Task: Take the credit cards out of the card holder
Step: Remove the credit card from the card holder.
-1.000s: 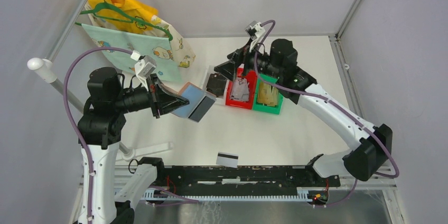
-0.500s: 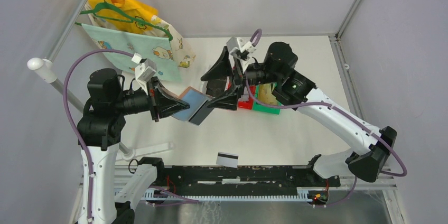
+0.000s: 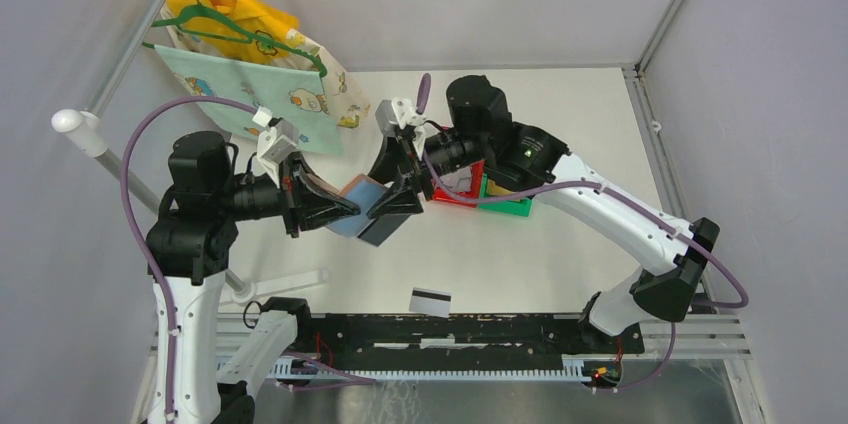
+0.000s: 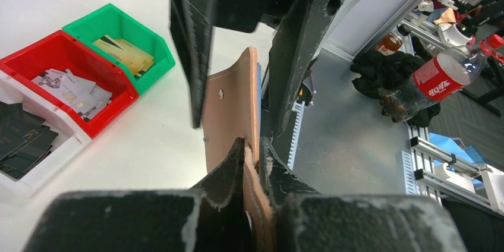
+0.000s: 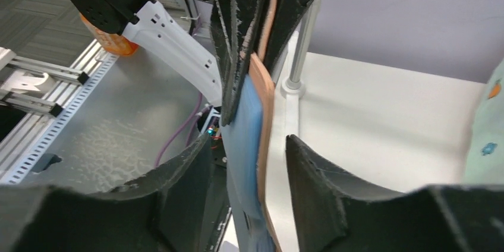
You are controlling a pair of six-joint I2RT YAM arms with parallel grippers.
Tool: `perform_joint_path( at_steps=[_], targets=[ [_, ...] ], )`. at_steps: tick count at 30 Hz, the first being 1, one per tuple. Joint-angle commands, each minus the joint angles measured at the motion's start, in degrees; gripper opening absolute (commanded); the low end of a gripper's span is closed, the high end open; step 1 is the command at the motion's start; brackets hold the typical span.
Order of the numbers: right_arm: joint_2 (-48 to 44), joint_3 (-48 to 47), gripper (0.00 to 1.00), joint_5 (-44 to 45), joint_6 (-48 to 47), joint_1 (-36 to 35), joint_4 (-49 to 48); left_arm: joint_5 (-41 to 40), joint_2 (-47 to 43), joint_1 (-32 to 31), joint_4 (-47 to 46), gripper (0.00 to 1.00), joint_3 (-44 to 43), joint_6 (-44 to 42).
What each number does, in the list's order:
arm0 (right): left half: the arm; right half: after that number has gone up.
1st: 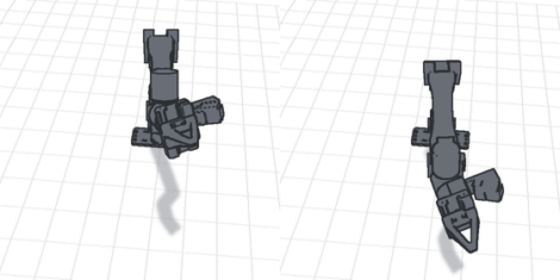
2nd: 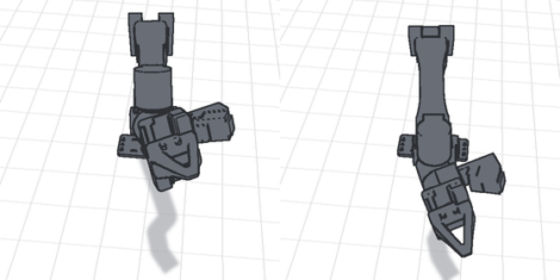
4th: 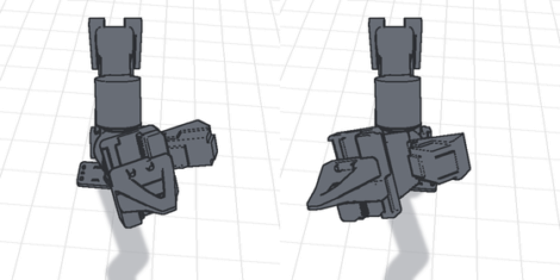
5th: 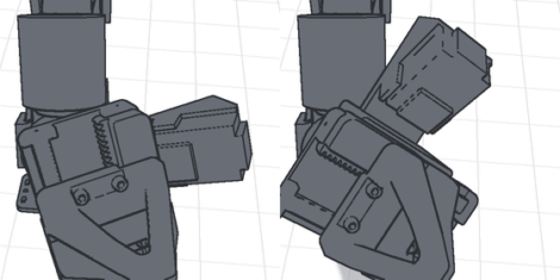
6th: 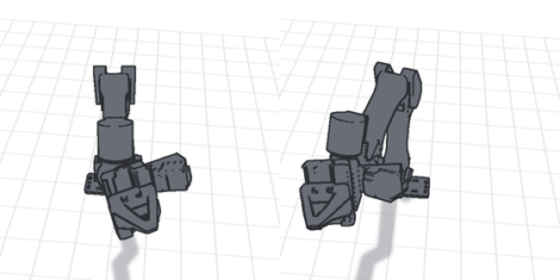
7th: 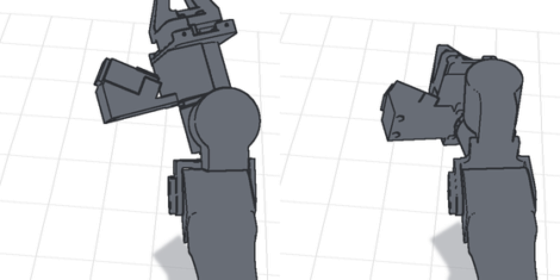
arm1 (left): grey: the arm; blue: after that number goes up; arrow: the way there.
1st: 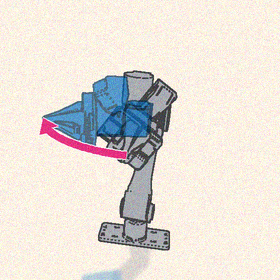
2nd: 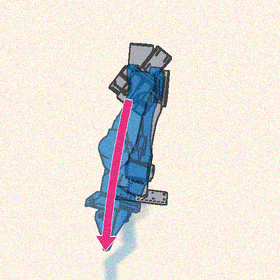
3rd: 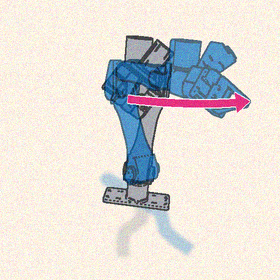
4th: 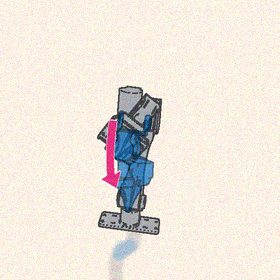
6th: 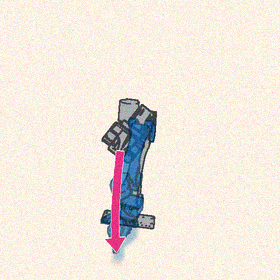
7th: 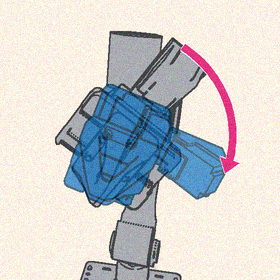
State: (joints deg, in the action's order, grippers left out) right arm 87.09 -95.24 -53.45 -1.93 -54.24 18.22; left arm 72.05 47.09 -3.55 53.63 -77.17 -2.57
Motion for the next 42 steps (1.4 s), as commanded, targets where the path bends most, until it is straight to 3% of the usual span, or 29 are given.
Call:
perform_joint_path(
  at_steps=[1, 4, 5, 8, 10, 12, 15, 20, 25, 31, 35, 42],
  targets=[
    [0.3, -4.3, 0.45, 0.3, -5.4, -1.8, 5.5, 1.5, -0.3, 0.3, 0.3, 0.03, -1.0, -4.9],
    [0.3, -3.8, 0.12, 1.4, -5.5, -1.9, 5.5, 0.7, -0.3, 0.3, 1.5, 0.05, -1.2, -6.5],
    [0.2, -3.7, 0.03, 1.9, -5.0, -1.9, 5.1, 0.4, -0.4, 0.3, 1.6, 0.12, -1.3, -6.8],
    [-0.5, -2.8, 0.00, 4.2, -2.1, -1.8, 1.4, 0.2, -0.6, 0.2, 1.8, 0.47, -1.0, -7.1],
    [-1.5, -1.4, 0.00, 5.6, 1.6, -1.5, -3.0, 0.4, -0.7, 0.3, 2.0, 0.63, -0.8, -7.4],
    [-3.2, 2.2, 0.00, 5.7, 7.5, -0.9, -9.8, 0.7, -1.1, 0.2, 2.2, 0.75, -0.3, -7.9],
    [-7.7, 10.9, 0.00, 5.8, 18.6, 0.2, -28.0, 1.6, -1.8, 0.3, 2.3, 0.80, 0.5, -8.4],
    [-12.1, 22.7, 0.00, 8.3, 37.0, 0.9, -53.0, 3.6, -2.4, 0.2, 1.8, 0.81, 1.4, -7.9],
    [-12.1, 31.2, 0.00, 14.8, 52.1, 0.6, -73.8, 5.1, -3.9, 0.3, -4.8, 0.79, 4.2, -0.1],
    [-10.9, 34.6, 0.00, 23.9, 54.5, -1.7, -80.7, 3.3, -6.2, 0.3, -14.4, 0.73, 7.0, 11.3],
    [-10.5, 36.3, 0.00, 30.3, 53.4, -3.5, -83.0, 3.4, -6.7, 0.3, -16.7, 0.66, 8.9, 13.8],
    [-8.0, 39.4, 0.00, 38.2, 54.6, -6.6, -91.5, 3.9, -6.8, 0.3, -19.7, 0.44, 10.2, 16.3]
  ],
)
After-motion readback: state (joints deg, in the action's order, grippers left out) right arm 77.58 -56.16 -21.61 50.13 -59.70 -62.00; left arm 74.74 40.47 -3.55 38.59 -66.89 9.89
